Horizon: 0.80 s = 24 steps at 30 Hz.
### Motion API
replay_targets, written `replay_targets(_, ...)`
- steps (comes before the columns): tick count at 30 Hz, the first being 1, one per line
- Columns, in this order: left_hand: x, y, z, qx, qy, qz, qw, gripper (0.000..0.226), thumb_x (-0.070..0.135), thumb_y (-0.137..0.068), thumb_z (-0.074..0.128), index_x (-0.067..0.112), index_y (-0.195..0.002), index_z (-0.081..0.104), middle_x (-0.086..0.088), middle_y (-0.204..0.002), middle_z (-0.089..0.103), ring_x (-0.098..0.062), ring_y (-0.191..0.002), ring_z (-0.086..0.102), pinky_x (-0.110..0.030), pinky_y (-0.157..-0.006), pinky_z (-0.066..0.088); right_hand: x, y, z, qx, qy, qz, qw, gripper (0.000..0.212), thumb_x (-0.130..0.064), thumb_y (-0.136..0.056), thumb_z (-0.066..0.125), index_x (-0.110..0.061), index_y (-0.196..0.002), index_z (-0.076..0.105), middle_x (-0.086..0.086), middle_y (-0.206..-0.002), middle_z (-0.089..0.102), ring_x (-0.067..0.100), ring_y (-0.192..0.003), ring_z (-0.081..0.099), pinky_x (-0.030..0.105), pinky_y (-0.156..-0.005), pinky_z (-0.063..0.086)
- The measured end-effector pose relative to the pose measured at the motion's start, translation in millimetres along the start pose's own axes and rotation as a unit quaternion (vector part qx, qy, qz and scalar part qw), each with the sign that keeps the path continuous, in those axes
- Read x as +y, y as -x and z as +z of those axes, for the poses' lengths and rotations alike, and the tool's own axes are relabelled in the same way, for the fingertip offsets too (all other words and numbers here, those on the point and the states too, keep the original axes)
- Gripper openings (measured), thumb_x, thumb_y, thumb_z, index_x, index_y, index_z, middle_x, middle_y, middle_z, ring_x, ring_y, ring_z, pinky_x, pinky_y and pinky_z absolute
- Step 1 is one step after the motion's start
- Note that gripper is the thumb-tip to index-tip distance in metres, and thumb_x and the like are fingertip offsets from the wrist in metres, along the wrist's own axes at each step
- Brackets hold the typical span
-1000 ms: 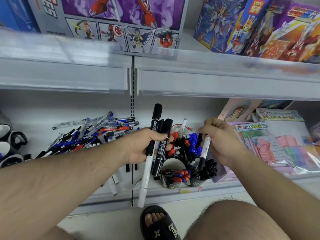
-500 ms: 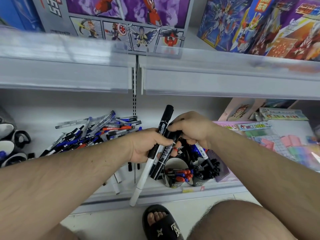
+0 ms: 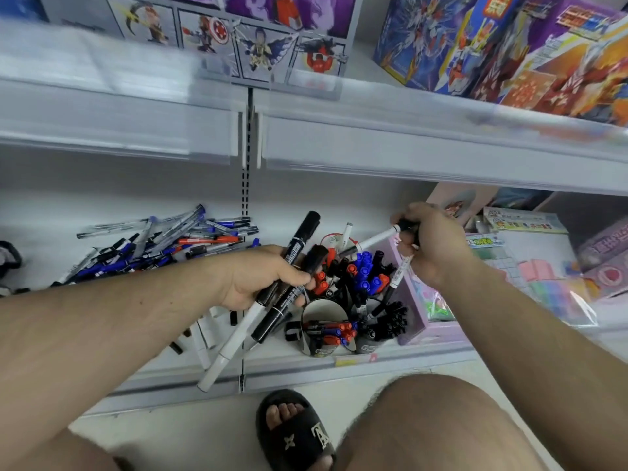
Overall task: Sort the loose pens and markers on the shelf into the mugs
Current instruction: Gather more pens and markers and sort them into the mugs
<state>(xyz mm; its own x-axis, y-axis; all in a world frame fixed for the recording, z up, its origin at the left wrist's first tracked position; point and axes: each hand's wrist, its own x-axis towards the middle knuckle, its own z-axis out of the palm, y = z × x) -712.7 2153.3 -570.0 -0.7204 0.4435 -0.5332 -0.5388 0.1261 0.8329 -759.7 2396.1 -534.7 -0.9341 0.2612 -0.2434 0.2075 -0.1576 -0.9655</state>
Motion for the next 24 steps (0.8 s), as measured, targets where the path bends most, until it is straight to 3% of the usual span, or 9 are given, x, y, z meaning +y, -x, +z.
replay_targets(4, -5, -5, 2, 0.058, -0.014, 0.008, 0.998, 0.031, 0.006, -0.091, 0.062, 0.008, -0.122, 0.063, -0.012, -0.098, 0.063, -0.018, -0.078, 0.061, -0.031, -0.067, 0.052, 29, 1, -25, 0.067, 0.044, -0.060, 0.995, 0.024, 0.009, -0.086, 0.045, -0.011, -0.081, 0.056, 0.010, -0.070, 0.061, 0.015, -0.048, 0.042, 0.026, -0.046, 0.031)
replay_targets(7, -5, -5, 7, 0.079, 0.014, 0.026, 0.996, 0.028, 0.006, -0.092, 0.062, 0.012, -0.119, 0.064, -0.008, -0.091, 0.064, -0.017, -0.074, 0.063, -0.027, -0.058, 0.050, 54, -3, -34, 0.124, 0.041, -0.052, 0.990, 0.023, 0.006, -0.088, 0.046, -0.012, -0.078, 0.053, 0.007, -0.069, 0.059, 0.016, -0.054, 0.046, 0.026, -0.046, 0.035)
replay_targets(11, -6, -1, 9, 0.084, 0.059, 0.041, 0.994, 0.026, 0.004, -0.093, 0.059, 0.016, -0.116, 0.067, -0.003, -0.085, 0.065, -0.016, -0.073, 0.064, -0.023, -0.050, 0.048, 88, -14, -39, 0.188, -0.011, -0.016, 0.982, 0.015, 0.000, -0.093, 0.045, -0.015, -0.091, 0.051, 0.012, -0.085, 0.060, 0.014, -0.057, 0.050, 0.025, -0.051, 0.041)
replay_targets(14, -6, 3, 10, 0.086, 0.077, 0.042, 0.992, 0.026, 0.003, -0.094, 0.057, 0.014, -0.116, 0.067, -0.003, -0.086, 0.064, -0.017, -0.075, 0.063, -0.019, -0.043, 0.045, 109, -15, -42, 0.182, 0.070, -0.018, 0.981, 0.015, -0.005, -0.094, 0.043, -0.018, -0.089, 0.049, 0.012, -0.094, 0.063, 0.021, -0.072, 0.052, 0.032, -0.065, 0.043)
replay_targets(19, -7, 3, 10, 0.095, 0.061, 0.041, 0.993, 0.027, 0.005, -0.094, 0.057, 0.015, -0.118, 0.066, -0.003, -0.090, 0.065, -0.015, -0.075, 0.065, -0.018, -0.043, 0.045, 126, -10, -60, 0.149, 0.214, -0.076, 0.963, 0.014, -0.015, -0.094, 0.040, -0.022, -0.086, 0.047, 0.003, -0.088, 0.060, 0.020, -0.067, 0.048, 0.041, -0.068, 0.042)
replay_targets(22, -7, 3, 13, 0.090, 0.060, 0.040, 0.993, 0.028, 0.004, -0.094, 0.057, 0.015, -0.119, 0.066, -0.004, -0.091, 0.064, -0.015, -0.075, 0.063, -0.017, -0.043, 0.045, 131, -12, -73, 0.171, 0.240, -0.072, 0.953, 0.009, -0.025, -0.089, 0.039, -0.027, -0.087, 0.048, 0.003, -0.094, 0.066, 0.035, -0.076, 0.059, 0.049, -0.076, 0.051)
replay_targets(24, -6, 2, 14, 0.086, 0.068, 0.040, 0.993, 0.028, 0.004, -0.094, 0.058, 0.015, -0.118, 0.066, -0.003, -0.091, 0.064, -0.015, -0.076, 0.063, -0.018, -0.044, 0.045, 131, -7, -78, 0.162, 0.277, -0.095, 0.943, 0.009, -0.018, -0.093, 0.041, -0.019, -0.091, 0.049, 0.004, -0.088, 0.061, 0.034, -0.079, 0.058, 0.046, -0.075, 0.048)
